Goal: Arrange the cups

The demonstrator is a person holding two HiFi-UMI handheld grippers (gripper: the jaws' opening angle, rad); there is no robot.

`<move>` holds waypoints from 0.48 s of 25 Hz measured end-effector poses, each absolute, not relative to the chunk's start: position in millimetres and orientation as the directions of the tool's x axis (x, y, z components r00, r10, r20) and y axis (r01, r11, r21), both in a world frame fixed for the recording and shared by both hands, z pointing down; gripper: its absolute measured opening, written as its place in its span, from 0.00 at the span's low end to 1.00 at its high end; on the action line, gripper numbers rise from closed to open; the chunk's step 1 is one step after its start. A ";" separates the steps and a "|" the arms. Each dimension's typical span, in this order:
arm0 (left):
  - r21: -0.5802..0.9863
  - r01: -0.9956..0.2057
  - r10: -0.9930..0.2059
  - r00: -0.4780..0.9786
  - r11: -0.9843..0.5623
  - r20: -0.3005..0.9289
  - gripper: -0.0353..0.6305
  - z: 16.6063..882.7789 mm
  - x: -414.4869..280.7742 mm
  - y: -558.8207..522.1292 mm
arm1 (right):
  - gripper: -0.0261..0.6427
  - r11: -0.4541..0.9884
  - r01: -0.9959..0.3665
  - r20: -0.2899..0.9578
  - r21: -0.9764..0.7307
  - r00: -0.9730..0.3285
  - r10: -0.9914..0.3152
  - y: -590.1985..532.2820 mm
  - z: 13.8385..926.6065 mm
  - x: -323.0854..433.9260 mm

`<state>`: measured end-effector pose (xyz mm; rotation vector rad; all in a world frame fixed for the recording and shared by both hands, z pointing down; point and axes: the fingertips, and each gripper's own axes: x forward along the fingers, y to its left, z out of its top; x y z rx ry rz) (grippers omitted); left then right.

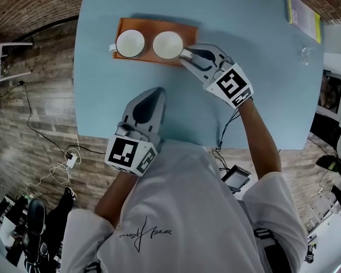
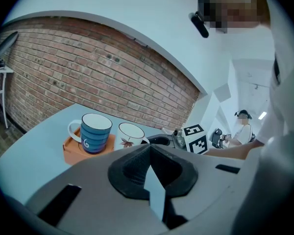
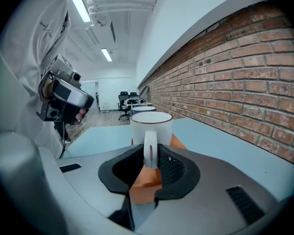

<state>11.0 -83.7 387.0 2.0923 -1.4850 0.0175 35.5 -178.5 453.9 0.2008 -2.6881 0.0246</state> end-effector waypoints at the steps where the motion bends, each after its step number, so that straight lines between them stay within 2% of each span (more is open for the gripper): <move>1: 0.435 -0.873 -0.864 0.382 -0.221 0.328 0.06 387.4 9.3 -83.4 | 0.16 0.989 -0.149 0.425 0.012 -0.894 -0.140 -177.8 454.2 34.1; 12: 0.429 -0.878 -0.866 0.372 -0.212 0.333 0.06 387.2 3.4 -82.4 | 0.14 0.975 -0.223 0.380 0.016 -0.900 -0.213 -171.3 448.9 32.0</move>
